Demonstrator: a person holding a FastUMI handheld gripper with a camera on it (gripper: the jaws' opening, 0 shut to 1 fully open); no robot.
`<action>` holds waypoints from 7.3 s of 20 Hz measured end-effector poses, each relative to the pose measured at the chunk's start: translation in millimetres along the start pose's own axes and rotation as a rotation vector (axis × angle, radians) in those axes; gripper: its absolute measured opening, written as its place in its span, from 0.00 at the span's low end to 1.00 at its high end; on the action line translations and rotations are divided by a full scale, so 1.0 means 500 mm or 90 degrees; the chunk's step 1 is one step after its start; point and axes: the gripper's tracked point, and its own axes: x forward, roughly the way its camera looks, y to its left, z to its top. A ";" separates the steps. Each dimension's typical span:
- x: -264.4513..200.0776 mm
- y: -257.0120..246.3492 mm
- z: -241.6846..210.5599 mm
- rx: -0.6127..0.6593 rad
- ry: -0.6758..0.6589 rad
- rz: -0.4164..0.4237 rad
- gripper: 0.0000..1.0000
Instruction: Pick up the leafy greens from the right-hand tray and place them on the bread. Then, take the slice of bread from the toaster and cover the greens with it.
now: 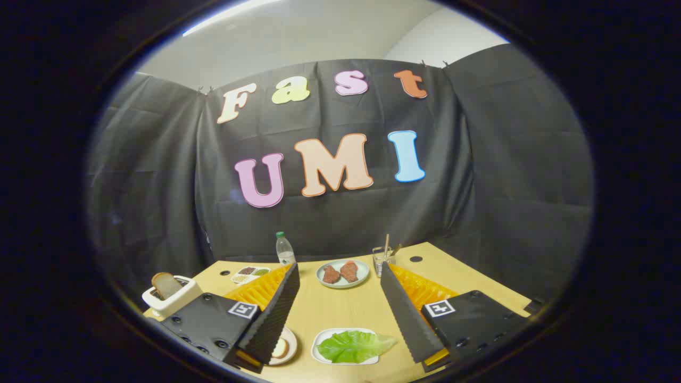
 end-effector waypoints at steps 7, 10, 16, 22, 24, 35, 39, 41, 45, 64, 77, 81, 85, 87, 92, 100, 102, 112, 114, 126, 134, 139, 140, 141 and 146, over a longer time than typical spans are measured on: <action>0.000 -0.005 0.004 -0.003 0.000 -0.001 0.98; 0.006 -0.009 -0.005 -0.005 0.016 0.002 0.98; 0.020 -0.036 -0.024 -0.013 0.041 -0.004 0.98; 0.040 -0.071 -0.062 -0.041 0.090 0.000 0.98; 0.055 -0.074 -0.087 -0.043 0.120 0.015 0.98; 0.113 -0.153 -0.322 -0.060 0.320 0.015 0.98; 0.117 -0.168 -0.409 -0.062 0.404 0.036 0.98; 0.123 -0.181 -0.446 -0.062 0.444 0.043 0.98; 0.133 -0.204 -0.508 -0.051 0.512 0.048 0.98; 0.119 -0.167 -0.576 0.030 0.627 0.085 0.42; 0.113 -0.130 -0.502 -0.018 0.588 0.089 0.05; 0.114 -0.092 -0.455 -0.004 0.562 0.107 0.05; 0.110 -0.040 -0.395 0.029 0.533 0.131 0.05; 0.107 -0.007 -0.363 0.046 0.517 0.147 0.05; 0.091 0.088 -0.296 0.069 0.491 0.198 0.04; 0.051 0.304 -0.275 0.118 0.498 0.318 0.04; 0.039 0.353 -0.287 0.130 0.510 0.349 0.04; 0.002 0.463 -0.420 0.167 0.608 0.371 0.05; 0.006 0.441 -0.465 0.159 0.632 0.333 0.05; 0.044 0.316 -0.574 0.041 0.666 0.179 0.11; 0.041 0.283 -0.542 0.085 0.680 0.126 1.00; 0.008 0.326 -0.486 0.147 0.688 0.141 1.00; 0.000 0.343 -0.475 0.155 0.691 0.148 1.00; -0.008 0.363 -0.462 0.163 0.692 0.159 1.00; -0.024 0.523 -0.370 0.252 0.686 0.263 1.00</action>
